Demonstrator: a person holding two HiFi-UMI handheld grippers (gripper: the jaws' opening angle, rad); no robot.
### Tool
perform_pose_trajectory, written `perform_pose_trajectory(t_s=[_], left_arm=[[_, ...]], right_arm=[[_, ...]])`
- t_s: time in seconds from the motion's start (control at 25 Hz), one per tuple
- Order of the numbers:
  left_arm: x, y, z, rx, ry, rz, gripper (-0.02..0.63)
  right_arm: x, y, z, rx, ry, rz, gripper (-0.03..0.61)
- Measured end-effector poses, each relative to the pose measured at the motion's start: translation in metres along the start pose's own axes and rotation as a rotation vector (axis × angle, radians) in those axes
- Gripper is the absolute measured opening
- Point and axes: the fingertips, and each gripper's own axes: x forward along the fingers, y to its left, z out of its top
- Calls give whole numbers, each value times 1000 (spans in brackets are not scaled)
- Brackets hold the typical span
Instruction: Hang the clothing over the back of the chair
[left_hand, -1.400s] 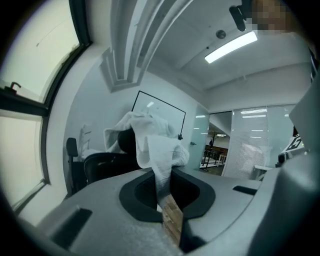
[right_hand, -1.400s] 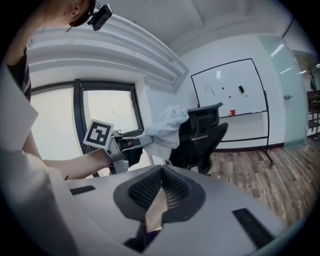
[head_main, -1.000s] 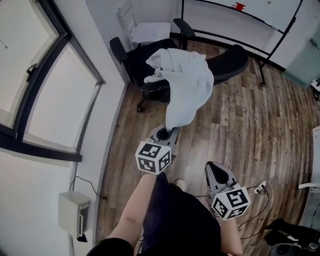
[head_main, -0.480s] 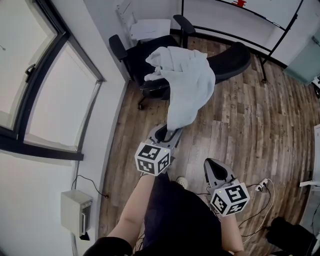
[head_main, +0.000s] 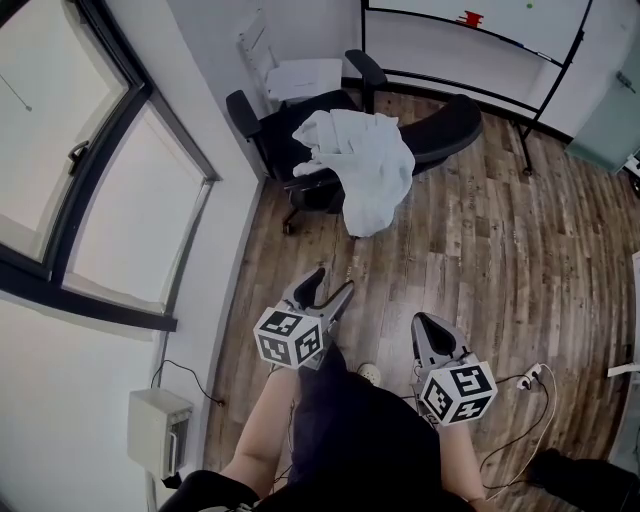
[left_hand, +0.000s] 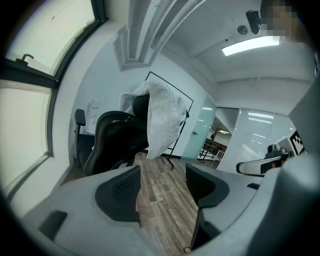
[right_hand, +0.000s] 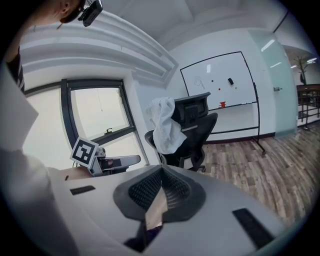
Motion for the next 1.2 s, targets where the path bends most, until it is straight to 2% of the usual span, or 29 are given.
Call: perform_pose_trajectory(t_s=[0.44,0.84,1.2], left_arm=[[-56,-28,6,31,-29,45,256],[-109,-41,27,48,-102,100,256],[-145,-56,54,46,-188,134,252]], right_arm=[[-16,13,13,2,-71,48,0],[-15,41,40,-15,-116,150,0],[-19,61,65,-29,-174,201,0]])
